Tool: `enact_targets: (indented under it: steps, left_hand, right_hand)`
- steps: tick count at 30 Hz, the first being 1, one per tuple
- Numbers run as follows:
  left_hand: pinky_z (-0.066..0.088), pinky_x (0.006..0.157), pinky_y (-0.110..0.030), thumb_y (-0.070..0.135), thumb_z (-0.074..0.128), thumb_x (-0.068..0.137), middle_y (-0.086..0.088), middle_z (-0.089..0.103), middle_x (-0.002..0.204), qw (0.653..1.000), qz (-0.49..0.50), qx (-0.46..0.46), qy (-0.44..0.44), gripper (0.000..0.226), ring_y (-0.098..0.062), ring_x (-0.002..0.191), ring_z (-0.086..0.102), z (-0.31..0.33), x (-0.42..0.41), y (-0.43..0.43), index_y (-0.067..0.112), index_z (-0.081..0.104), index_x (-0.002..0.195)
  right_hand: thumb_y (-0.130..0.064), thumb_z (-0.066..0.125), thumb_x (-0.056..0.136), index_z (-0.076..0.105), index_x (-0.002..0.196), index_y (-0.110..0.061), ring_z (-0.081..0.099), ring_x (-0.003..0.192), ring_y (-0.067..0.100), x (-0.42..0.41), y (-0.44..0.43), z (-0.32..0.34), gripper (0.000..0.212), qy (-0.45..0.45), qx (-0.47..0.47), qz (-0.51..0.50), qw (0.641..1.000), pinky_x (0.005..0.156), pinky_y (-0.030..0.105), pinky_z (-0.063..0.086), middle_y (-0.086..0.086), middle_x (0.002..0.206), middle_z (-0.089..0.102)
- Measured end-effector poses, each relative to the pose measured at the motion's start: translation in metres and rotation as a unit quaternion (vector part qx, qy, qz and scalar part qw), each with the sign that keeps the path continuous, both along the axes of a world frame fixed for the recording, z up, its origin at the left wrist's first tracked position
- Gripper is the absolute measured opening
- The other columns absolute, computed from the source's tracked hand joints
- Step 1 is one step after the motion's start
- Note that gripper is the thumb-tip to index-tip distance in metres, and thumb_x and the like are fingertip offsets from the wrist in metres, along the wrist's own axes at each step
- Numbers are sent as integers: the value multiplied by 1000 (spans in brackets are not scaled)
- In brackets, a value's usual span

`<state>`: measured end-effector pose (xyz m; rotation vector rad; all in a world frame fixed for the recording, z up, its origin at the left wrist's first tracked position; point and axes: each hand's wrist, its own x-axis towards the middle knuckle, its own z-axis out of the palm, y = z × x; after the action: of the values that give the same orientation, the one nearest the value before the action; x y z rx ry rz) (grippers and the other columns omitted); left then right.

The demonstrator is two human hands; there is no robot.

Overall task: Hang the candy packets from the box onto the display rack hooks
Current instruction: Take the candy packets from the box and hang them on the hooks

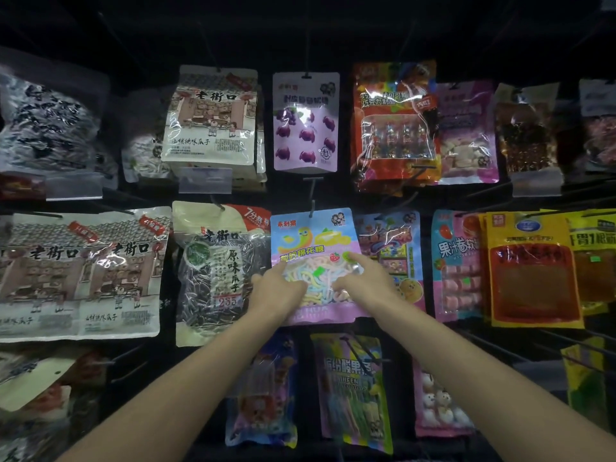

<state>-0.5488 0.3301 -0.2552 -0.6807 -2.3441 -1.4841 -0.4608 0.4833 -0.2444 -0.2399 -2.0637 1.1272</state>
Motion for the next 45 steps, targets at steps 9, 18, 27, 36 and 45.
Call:
enact_targets:
  steps: [9,18,27,36,45]
  left_hand:
    - [45,105,-40,27,59,97,-23,36,150,999,34,-30,-2,68,-41,126,55,-9,-37,21,28,36,161]
    - [50,97,-39,34,62,99,-24,34,155,996,44,-67,39,71,-41,114,63,-21,-72,37,34,30,162]
    - [49,105,-48,33,56,107,-25,24,155,994,41,-83,59,72,-44,117,61,-30,-86,53,29,15,166]
    - [40,111,-52,37,63,100,-31,20,157,980,78,-180,21,100,-53,135,47,-34,-73,62,26,-12,166]
    - [33,118,-55,24,61,96,-17,-9,172,902,108,-383,167,87,-41,158,8,-50,-43,58,22,9,166]
  right_hand:
    - [-13,75,87,44,159,-34,55,104,16,-48,16,-12,81,-12,5,-31,999,92,33,52,-2,158,52]
    - [-36,80,89,33,162,-42,65,103,22,-88,35,-23,87,-68,107,-118,985,83,35,57,3,155,54]
    - [-37,82,90,34,158,-42,68,104,32,-112,45,-29,83,-80,141,-139,977,90,46,61,7,135,62]
    - [-32,77,91,18,157,-28,56,119,44,-109,47,-39,88,-136,252,-157,945,84,42,50,21,139,37]
    - [-9,74,91,11,163,-42,40,137,43,-95,49,-50,101,-152,366,-171,902,89,46,53,20,153,18]
